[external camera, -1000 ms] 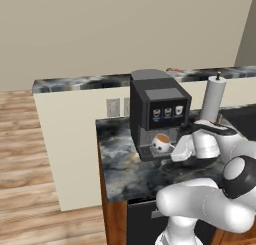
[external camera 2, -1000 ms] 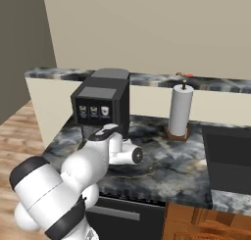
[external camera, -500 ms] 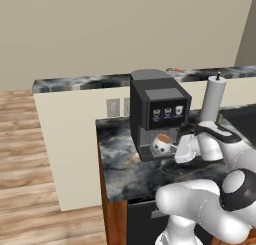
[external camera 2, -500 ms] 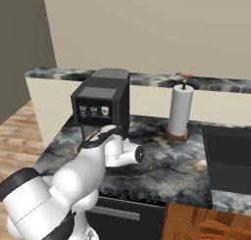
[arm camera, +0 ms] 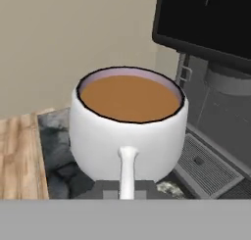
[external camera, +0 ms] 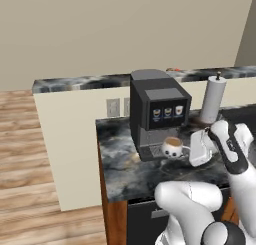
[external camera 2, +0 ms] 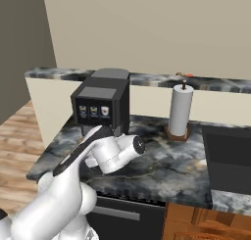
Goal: Pick up the brewed coffee from the coffee machine and place it next to the breakfast plate on the dining counter.
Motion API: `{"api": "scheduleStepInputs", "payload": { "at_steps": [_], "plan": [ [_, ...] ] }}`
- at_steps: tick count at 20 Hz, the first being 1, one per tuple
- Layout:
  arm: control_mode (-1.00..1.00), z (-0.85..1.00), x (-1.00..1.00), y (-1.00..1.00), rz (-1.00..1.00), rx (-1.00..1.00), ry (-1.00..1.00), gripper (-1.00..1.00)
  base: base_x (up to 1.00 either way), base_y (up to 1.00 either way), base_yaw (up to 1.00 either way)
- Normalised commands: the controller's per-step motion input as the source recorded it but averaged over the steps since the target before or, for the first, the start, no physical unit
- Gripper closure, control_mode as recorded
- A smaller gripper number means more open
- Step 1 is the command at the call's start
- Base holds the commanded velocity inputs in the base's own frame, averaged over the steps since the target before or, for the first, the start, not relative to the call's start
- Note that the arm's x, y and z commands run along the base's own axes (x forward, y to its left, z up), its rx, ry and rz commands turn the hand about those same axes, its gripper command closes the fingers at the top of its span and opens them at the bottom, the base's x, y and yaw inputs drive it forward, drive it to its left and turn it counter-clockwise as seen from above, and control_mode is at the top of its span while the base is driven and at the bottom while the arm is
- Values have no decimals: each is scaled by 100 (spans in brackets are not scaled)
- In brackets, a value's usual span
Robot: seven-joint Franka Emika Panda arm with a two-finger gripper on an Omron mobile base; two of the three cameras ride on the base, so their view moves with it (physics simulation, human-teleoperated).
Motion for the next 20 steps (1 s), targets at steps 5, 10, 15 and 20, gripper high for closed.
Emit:
{"api": "scheduleStepInputs", "payload": {
  "at_steps": [5,10,15,20],
  "plan": [
    [-100,73,-88,0,1,-23,0,100,0,0,0],
    [-100,97,-70,0,0,-10,0,100,0,0,0],
    [-100,99,-44,0,5,0,0,100,0,0,0],
    [-100,54,-21,-11,7,0,0,100,0,0,0]
  ]
}}
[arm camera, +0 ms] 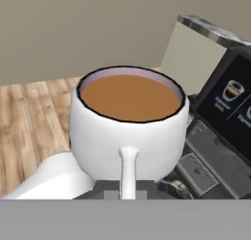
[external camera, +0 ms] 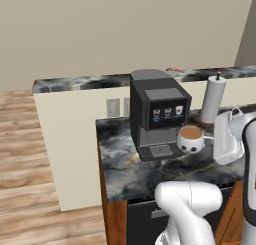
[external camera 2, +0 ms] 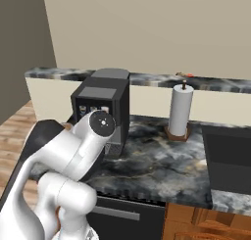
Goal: Pick up the brewed coffee from the coffee machine and place it next to the breakfast plate on the dining counter.
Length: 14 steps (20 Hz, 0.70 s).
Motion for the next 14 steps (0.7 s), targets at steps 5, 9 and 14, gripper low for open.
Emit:
{"api": "scheduleStepInputs", "payload": {
  "at_steps": [5,9,14],
  "plan": [
    [-100,1,0,-1,3,0,0,100,0,0,0],
    [-100,0,0,0,0,0,0,100,0,0,0],
    [100,0,0,0,0,0,0,100,-24,1,4]
  ]
}}
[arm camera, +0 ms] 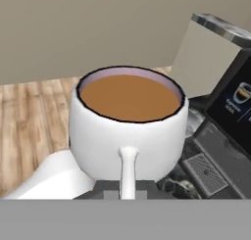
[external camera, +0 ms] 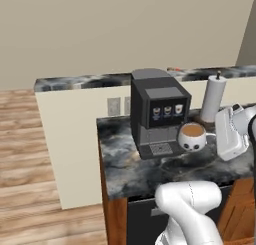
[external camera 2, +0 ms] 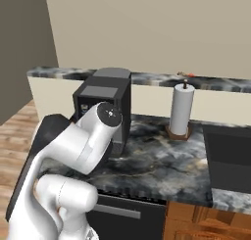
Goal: Pick up the brewed coffee from the coffee machine and place it next to the breakfast plate on the dining counter.
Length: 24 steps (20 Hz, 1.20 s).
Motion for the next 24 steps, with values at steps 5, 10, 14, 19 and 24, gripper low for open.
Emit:
{"api": "scheduleStepInputs", "payload": {
  "at_steps": [5,10,14,19,24],
  "plan": [
    [100,0,0,0,0,0,0,100,-66,45,18],
    [100,0,0,0,0,0,0,100,-59,91,22],
    [100,0,0,0,0,0,0,100,-9,100,16],
    [100,0,0,0,0,0,0,100,19,100,4],
    [100,0,0,0,0,0,0,100,65,100,-3]
  ]
}}
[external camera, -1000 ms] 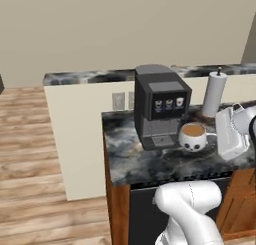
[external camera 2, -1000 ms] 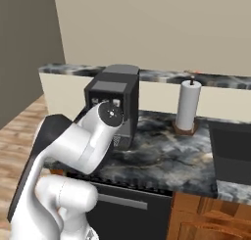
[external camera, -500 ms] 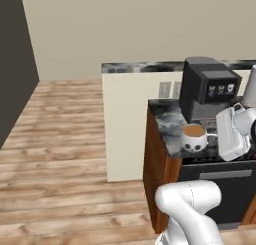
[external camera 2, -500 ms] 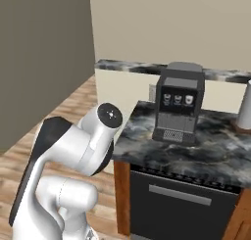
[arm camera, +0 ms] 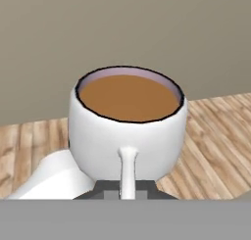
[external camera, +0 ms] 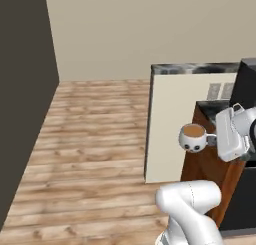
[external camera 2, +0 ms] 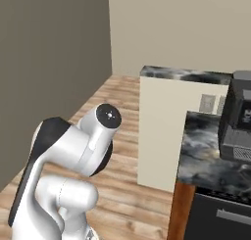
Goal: Pick up the brewed coffee from the coffee machine and place it next to the breakfast plate on the dining counter.
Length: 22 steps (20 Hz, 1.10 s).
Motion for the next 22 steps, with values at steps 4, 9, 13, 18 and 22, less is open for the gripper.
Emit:
{"api": "scheduleStepInputs", "payload": {
  "at_steps": [4,9,13,18,22],
  "plan": [
    [100,0,0,0,0,0,0,100,97,96,-10],
    [100,0,0,0,0,0,0,100,100,73,-22],
    [100,0,0,0,0,0,0,100,100,50,-36],
    [100,0,0,0,0,0,0,100,100,43,-44],
    [100,0,0,0,0,0,0,100,100,44,-47]
  ]
}}
